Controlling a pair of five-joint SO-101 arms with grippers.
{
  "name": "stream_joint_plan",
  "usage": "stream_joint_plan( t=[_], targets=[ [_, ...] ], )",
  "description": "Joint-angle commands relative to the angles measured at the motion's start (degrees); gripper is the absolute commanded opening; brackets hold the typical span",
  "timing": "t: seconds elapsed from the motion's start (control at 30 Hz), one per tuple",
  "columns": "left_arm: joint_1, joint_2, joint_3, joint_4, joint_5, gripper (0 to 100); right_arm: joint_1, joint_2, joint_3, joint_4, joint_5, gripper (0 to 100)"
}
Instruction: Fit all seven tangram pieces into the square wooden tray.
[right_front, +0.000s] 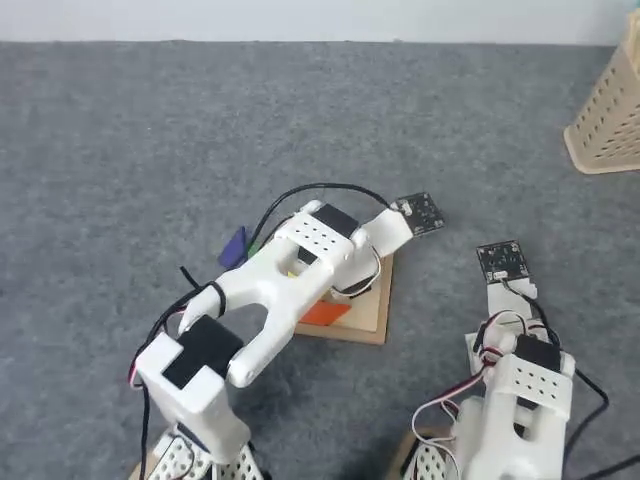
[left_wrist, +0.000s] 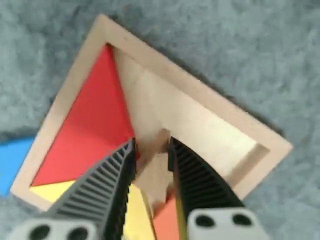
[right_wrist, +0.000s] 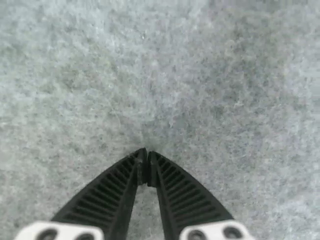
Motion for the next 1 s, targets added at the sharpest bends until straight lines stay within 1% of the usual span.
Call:
stream_joint_plan(
  t=[0.0, 0.5, 0.67, 0.77, 0.9, 0.97],
  targets=[
    [0.35, -0.44, -0.04, 1.85, -2.20, 10, -0.75, -1.45, 0.18, -1.01, -0.26, 0.6],
    [-0.09, -1.14, -0.48, 2.02, -3.43, 10, -0.75, -1.45, 0.18, -1.01, -0.26, 0.6],
    [-0.18, -1.14, -0.40, 5.45, -6.24, 10, -0.75, -1.45, 0.18, -1.01, -0.26, 0.6],
    [-0.70, -1.14, -0.40, 6.77, -6.68, 10, -0.75, -1.45, 0.18, -1.01, -0.26, 0.6],
    [-2.11, -1.14, -0.48, 7.12, -6.86, 10, -0.75, -1.45, 0.18, -1.01, -0.26, 0.6],
    [-2.37, -1.14, -0.48, 7.12, -8.18, 10, -0.75, -1.45, 0.18, -1.01, -0.26, 0.6]
  ],
)
